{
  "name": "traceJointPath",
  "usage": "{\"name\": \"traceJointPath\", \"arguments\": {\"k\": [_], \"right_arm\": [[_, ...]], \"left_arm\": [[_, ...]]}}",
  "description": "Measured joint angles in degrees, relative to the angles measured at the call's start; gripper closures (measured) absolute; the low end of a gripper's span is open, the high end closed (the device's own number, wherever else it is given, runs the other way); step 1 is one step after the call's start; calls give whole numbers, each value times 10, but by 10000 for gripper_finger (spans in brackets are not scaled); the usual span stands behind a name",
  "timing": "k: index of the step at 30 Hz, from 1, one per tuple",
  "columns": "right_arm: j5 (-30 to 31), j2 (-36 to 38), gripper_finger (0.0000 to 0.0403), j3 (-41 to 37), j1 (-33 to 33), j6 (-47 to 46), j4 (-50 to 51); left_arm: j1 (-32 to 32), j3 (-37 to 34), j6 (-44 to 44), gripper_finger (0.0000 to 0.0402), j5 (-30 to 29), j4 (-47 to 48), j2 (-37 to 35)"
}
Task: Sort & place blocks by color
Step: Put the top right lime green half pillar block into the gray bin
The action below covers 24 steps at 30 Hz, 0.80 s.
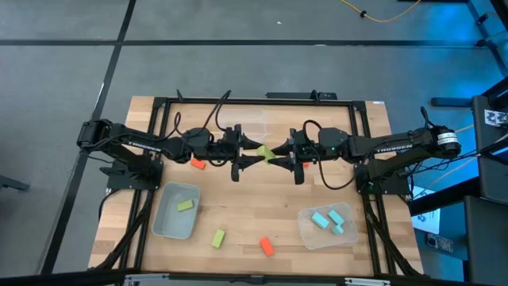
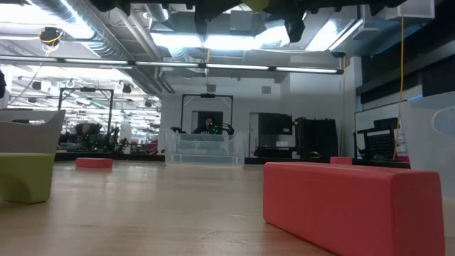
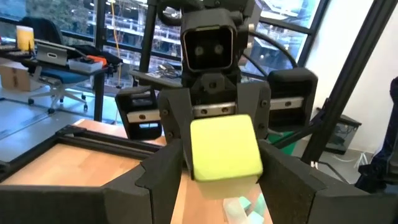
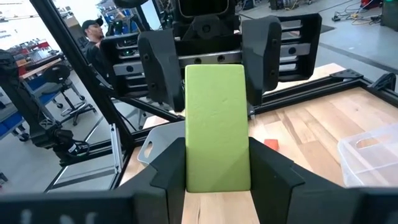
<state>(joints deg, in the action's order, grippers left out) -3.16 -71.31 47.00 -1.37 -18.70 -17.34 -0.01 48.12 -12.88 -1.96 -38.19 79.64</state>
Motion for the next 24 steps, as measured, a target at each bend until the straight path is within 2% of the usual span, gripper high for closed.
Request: {"name": "traceJointPath", "arguments": {"k": [5,11,15,17,24], "right_arm": [[0,0,268,0,0,2,0],[3,0,268,0,0,14,1],[3,0,267,0,0,16,1],[3,0,246,0,0,16,1],[3,28,128,0,0,23,31]], "left_arm": [[0,0,0,222,0,-1,0],[0,0,-5,277,-1,-1,0],[1,0,-4,278,0,-1,0],[1,0,-1,278,4,-1,0],[20,-1,4,278,29,54,-23]]}}
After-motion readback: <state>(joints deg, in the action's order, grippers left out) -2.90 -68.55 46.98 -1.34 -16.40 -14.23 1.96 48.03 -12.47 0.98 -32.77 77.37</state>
